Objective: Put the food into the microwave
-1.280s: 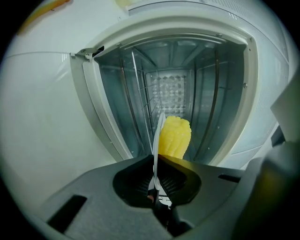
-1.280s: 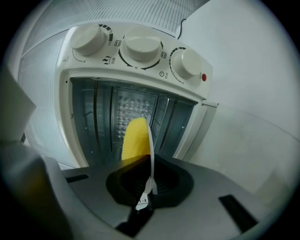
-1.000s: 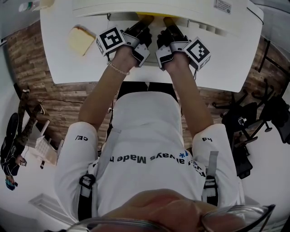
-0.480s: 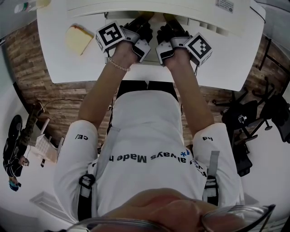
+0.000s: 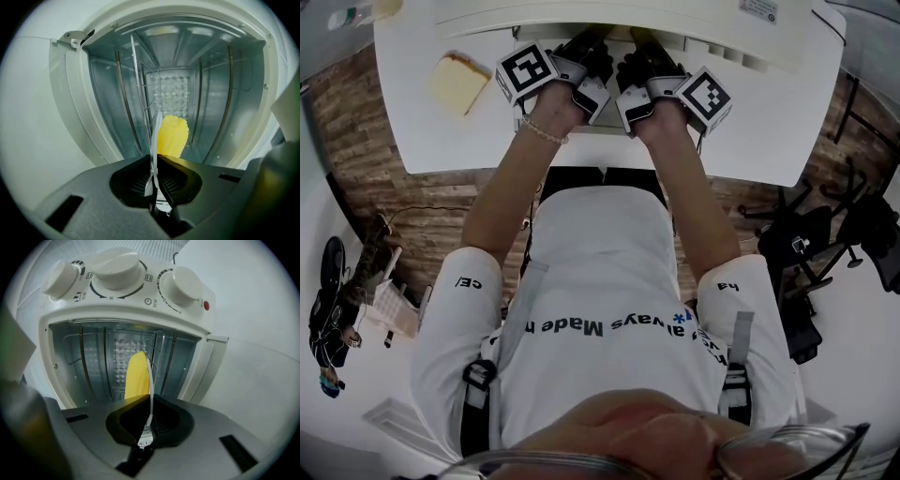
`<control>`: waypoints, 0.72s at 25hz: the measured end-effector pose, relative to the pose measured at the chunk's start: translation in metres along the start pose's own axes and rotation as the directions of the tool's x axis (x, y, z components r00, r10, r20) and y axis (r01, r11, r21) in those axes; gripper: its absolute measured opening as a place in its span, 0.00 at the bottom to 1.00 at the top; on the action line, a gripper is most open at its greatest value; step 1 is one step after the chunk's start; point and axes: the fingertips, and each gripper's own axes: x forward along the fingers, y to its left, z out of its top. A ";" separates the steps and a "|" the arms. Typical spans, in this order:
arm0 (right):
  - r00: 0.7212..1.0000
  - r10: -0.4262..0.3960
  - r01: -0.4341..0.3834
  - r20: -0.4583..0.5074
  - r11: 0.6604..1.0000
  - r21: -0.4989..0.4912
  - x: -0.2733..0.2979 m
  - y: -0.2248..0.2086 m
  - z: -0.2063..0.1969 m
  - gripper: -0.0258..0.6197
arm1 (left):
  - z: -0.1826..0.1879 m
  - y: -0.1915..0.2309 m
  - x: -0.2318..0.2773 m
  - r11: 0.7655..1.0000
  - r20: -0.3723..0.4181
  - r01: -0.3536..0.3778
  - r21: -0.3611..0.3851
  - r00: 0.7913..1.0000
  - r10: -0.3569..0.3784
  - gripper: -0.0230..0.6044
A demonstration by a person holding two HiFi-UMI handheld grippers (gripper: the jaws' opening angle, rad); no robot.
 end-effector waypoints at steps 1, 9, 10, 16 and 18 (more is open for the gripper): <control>1.000 0.003 -0.003 0.009 1.000 0.001 0.002 0.001 0.002 0.07 | 0.000 -0.001 0.000 1.000 0.002 0.001 0.006 1.000 -0.001 0.08; 0.999 0.015 -0.016 0.038 1.000 0.022 0.010 0.003 0.005 0.07 | -0.001 0.002 -0.004 1.000 0.026 0.005 -0.005 1.000 -0.005 0.08; 0.999 0.018 -0.018 0.042 1.000 0.021 0.011 0.003 0.005 0.07 | 0.001 0.002 -0.003 1.000 0.029 0.004 -0.002 1.000 -0.004 0.08; 0.998 0.036 -0.038 0.049 0.998 0.041 0.013 0.004 0.007 0.07 | 0.004 0.000 -0.003 1.000 0.036 -0.001 0.014 0.999 0.000 0.08; 0.998 0.042 -0.044 0.048 0.998 0.047 0.013 0.005 0.007 0.07 | 0.004 0.001 -0.003 1.000 0.037 0.001 0.010 0.999 -0.001 0.08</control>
